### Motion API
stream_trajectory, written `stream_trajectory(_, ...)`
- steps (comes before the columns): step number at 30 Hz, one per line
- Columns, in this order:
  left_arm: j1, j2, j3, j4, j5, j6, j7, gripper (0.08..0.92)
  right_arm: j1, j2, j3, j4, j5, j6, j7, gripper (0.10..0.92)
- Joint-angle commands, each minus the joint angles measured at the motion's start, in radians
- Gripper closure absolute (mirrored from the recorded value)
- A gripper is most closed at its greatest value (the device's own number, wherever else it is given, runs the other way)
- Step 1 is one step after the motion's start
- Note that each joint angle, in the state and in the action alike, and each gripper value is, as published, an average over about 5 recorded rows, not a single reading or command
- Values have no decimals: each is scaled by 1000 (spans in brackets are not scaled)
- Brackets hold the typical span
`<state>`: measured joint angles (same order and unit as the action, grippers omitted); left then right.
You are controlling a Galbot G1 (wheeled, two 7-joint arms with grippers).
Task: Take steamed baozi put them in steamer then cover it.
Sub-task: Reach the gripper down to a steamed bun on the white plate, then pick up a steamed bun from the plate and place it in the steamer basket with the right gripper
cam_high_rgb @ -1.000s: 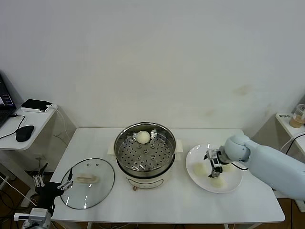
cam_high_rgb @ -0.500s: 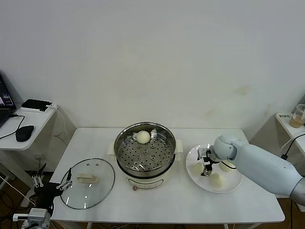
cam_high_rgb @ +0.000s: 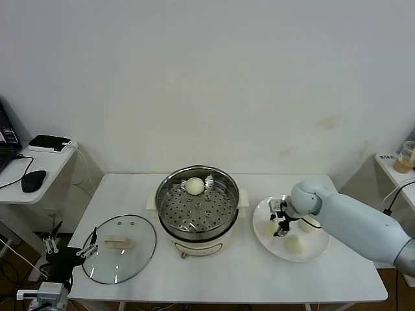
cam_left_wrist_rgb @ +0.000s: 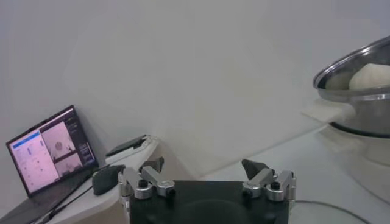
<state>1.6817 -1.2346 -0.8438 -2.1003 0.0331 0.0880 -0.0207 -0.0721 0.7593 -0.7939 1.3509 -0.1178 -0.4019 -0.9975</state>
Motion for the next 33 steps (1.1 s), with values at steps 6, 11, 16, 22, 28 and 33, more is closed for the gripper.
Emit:
stream_trajectory(6,-6,6,8,-6,-3,1,0,177,293,-171,-85,184,144,-30,-64,428)
stream_trajectory(11,-13,11,15,-10,-6,1,0,177,485,-173,-175,263,284,-70,-38,419)
stream_trajectory(16,-18,17,21,-13,-7,2,0,177,703,-63,-295,261,396,-110,-11,415)
stream_trajectory(22,-26,19,20,-10,-11,4,0,177,779,120,-346,242,531,-178,46,413)
stream_trajectory(28,-30,15,16,-9,-11,4,0,177,694,349,-321,147,612,-238,122,406)
stream_trajectory(33,-26,13,3,-22,-12,4,-1,177,598,522,-304,2,594,-258,151,406)
